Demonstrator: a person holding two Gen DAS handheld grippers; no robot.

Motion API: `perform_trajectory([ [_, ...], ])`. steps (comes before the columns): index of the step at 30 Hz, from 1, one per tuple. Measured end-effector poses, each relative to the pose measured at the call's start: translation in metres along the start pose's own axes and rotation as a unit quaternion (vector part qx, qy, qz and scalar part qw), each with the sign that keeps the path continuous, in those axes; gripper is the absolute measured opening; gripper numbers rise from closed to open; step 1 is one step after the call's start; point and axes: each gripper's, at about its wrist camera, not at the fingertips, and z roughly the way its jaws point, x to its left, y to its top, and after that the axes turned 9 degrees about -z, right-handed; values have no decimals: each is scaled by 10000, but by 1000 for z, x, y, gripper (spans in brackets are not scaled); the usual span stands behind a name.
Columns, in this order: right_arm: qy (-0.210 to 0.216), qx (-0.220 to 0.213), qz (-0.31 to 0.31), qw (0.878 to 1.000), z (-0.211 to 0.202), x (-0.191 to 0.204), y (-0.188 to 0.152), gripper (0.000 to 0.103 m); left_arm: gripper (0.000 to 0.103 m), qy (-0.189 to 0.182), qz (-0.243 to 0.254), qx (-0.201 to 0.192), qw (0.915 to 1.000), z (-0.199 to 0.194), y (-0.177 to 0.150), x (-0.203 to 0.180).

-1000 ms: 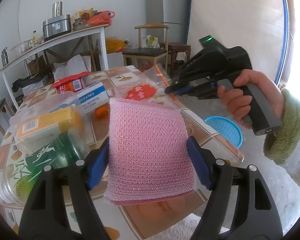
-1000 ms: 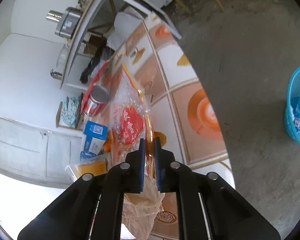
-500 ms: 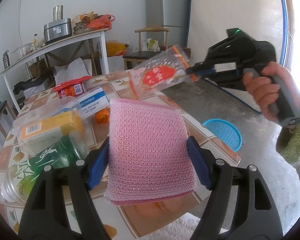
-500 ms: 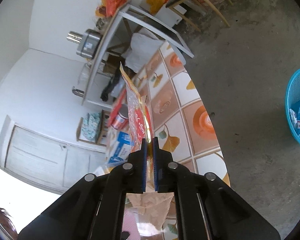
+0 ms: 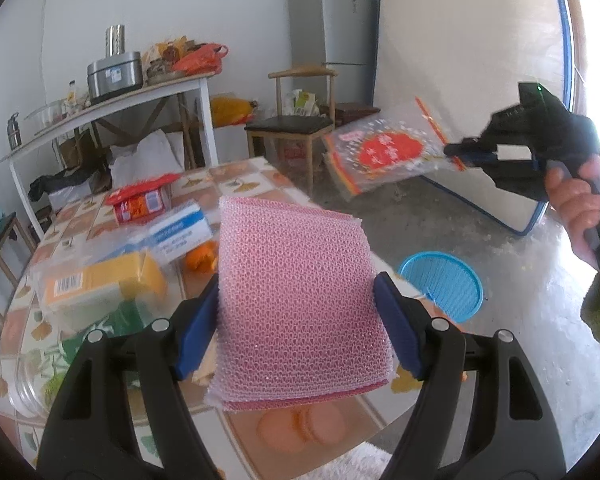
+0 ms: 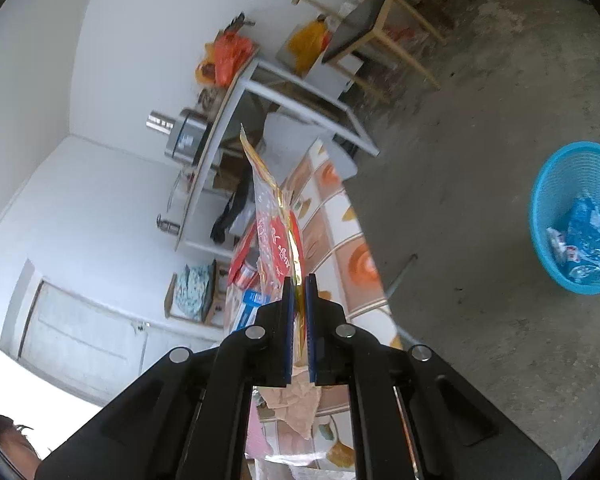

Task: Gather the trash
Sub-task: 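Carry the pink cloth and red packet over the blue wastebasket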

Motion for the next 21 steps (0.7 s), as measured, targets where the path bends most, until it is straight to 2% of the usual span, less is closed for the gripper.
perform_trajectory([
  [6, -151, -315, 150, 9993, -39, -22, 0, 6, 71, -277, 92, -74, 9995, 3, 17, -22],
  [10, -399, -538, 323, 9972, -63, -40, -3, 6, 71, -610, 28, 41, 9981, 12, 30, -35],
  [16, -1134, -900, 340, 9889, -97, -65, -17, 6, 71, -1326, -251, 592, 9891, 45, 54, -56],
  [21, -1901, -1097, 375, 9749, -120, -90, -28, 6, 71, -1889, -329, 1349, 9721, 95, 71, -94],
])
